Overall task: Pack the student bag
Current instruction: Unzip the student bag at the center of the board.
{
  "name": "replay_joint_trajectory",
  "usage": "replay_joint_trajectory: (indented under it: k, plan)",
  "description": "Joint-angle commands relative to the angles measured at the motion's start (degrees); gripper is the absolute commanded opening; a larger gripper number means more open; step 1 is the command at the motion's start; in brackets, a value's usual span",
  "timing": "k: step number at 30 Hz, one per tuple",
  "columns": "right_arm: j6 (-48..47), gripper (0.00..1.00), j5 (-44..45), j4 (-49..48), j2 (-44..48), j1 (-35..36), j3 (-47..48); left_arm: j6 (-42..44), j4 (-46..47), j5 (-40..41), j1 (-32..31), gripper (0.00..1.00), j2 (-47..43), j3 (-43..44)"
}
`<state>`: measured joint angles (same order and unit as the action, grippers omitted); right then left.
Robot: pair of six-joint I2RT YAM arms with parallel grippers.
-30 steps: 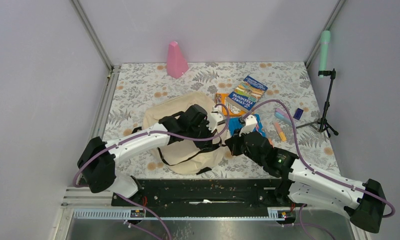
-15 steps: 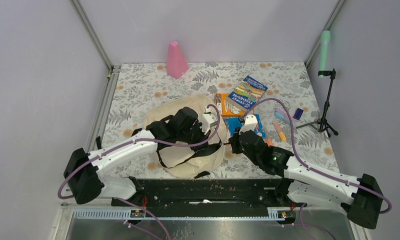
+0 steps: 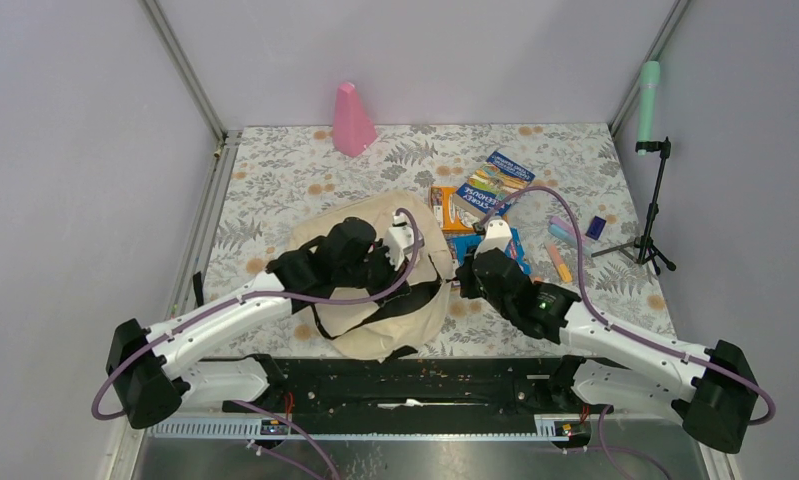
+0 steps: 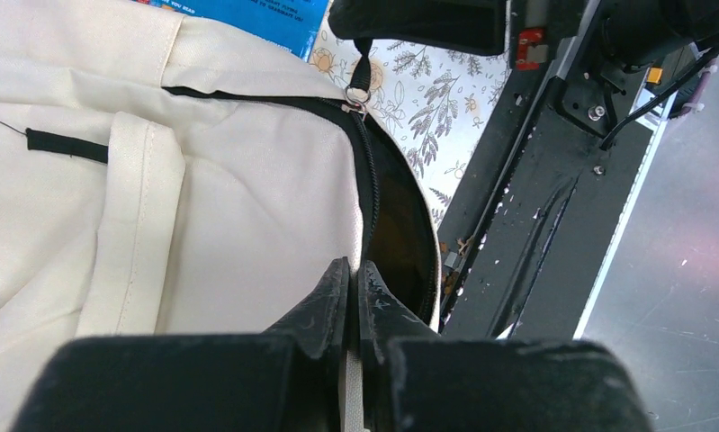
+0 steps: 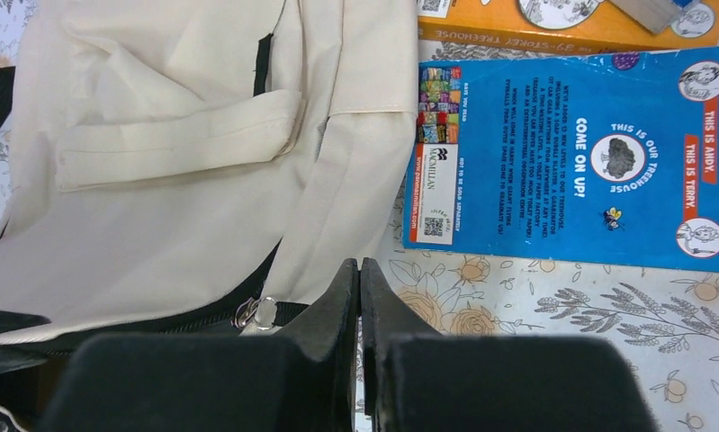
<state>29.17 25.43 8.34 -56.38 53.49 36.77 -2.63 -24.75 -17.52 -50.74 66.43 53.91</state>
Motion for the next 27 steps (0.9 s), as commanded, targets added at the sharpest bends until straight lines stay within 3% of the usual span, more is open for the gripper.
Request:
replay_joint_trajectory:
  k: [1,9,27]
  plan:
    - [0.9,0.0,-0.4,1.2,-0.9,-2.8,1.4,0.3,4.5,-0.8,0.0,0.0,-4.9,-0.6]
    - [2.1,0.0,-3.6,1.1,-3.0,-5.7,1.4,1.2,8.3,0.4,0.1,0.0,-12.7,-3.4]
    - [1.4,0.0,-7.6,-0.9,-13.6,-10.0,7.6,2.8,11.9,13.1,0.4,0.0,-26.1,-6.3]
